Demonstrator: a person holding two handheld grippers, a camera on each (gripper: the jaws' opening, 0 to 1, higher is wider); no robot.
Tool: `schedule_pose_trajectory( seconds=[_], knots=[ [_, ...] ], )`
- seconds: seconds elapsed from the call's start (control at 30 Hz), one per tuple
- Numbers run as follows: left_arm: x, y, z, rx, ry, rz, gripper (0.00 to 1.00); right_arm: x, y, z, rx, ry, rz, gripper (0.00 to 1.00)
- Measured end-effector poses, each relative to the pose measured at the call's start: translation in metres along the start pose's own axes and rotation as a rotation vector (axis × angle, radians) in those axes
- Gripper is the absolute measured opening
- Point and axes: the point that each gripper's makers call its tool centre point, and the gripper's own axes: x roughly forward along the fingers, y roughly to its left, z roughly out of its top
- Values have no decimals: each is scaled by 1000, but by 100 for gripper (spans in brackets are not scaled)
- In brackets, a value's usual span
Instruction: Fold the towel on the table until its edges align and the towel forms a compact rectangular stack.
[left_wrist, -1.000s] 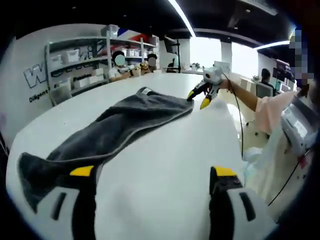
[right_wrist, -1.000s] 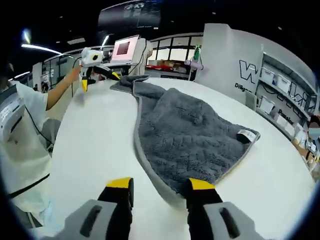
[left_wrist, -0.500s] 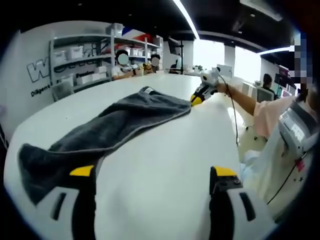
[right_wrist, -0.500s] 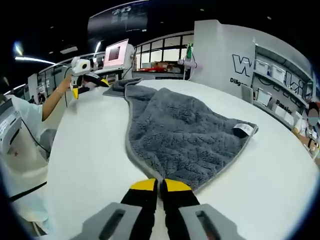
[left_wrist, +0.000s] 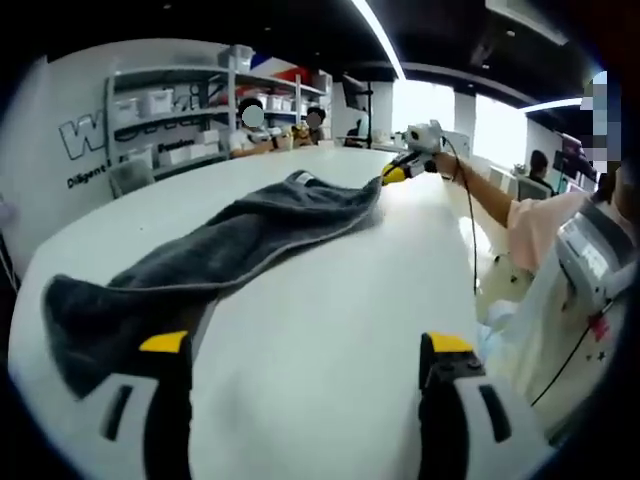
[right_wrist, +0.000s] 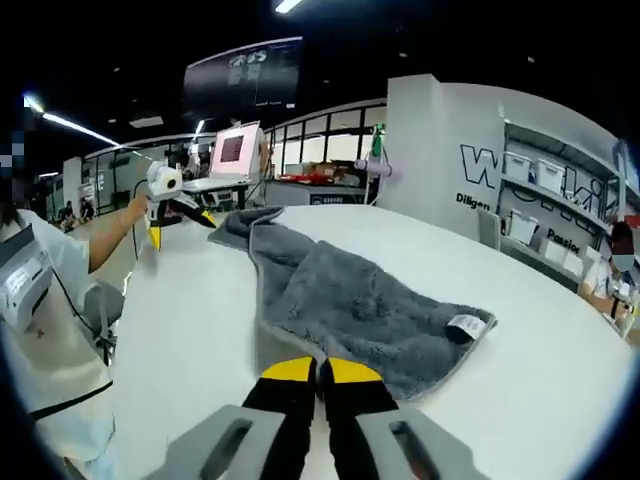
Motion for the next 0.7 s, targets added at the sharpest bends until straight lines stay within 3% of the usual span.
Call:
schedule_pose_trajectory(
  seconds=[0.2, 0.4, 0.7],
  knots=[
    [-7, 4, -4, -14, -8, 11, 99, 5, -29, 53, -13, -96, -68, 3],
    [-14, 9, -5, -24, -18, 24, 99, 32, -70, 95, -33, -163, -164, 3],
    [-22, 13, -2, -39, -32, 46, 99, 72, -125, 123, 17, -168, -255, 3]
  ],
)
